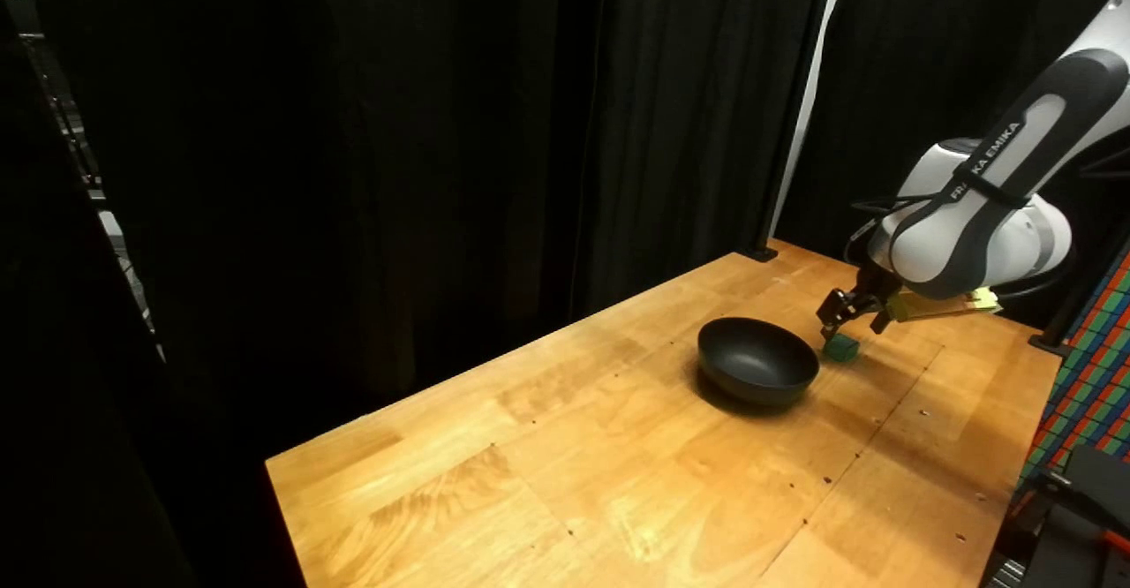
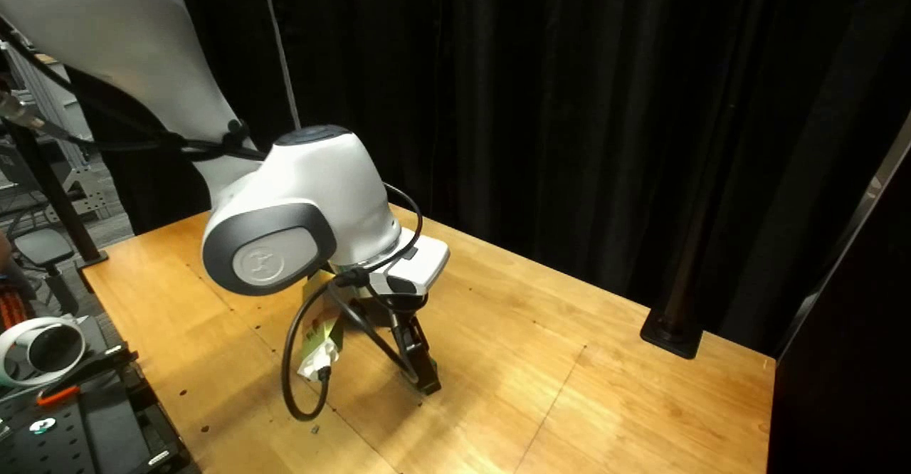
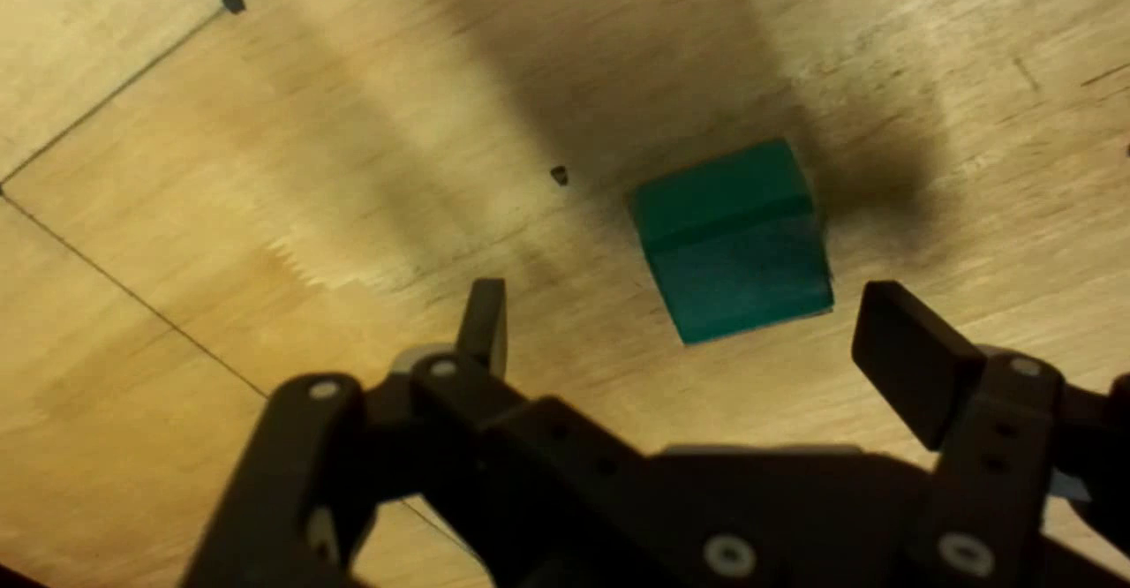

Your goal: Pick up the green cube and put it in the bowl

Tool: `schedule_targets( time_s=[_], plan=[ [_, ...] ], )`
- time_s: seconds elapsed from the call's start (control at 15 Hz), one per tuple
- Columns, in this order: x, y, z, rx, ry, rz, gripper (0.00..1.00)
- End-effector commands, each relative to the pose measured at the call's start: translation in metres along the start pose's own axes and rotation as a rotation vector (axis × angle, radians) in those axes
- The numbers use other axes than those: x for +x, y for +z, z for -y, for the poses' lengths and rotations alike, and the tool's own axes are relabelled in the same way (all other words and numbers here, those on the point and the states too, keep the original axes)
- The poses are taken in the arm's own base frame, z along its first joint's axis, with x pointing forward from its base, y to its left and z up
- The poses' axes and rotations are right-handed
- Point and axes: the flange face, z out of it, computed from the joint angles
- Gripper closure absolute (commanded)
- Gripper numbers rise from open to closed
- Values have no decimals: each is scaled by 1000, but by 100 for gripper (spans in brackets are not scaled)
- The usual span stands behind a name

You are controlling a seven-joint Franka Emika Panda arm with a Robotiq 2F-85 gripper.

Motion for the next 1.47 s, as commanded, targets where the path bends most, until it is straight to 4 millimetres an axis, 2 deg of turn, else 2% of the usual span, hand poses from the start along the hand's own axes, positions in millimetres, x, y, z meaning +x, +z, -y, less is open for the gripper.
schedule_targets(
  time_s=[0.0,0.07,0.13,0.2,0.27,0.53,0.67,0.8,0.93,1.07,1.2,1.4],
  plan=[
    [14,18,6,-2,46,24,0],
    [16,21,7,-1,52,27,0],
    [17,22,8,2,62,39,25],
    [18,21,9,9,70,66,27],
    [18,20,9,12,77,91,34],
    [21,10,-1,-5,130,162,66],
    [24,-3,-9,-15,158,178,79],
    [27,-30,-15,-3,184,168,79],
    [29,-60,-13,38,215,157,79],
    [23,-85,0,91,244,179,79],
    [10,-102,22,159,273,252,79],
    [-16,-116,60,254,319,274,79]
  ],
)
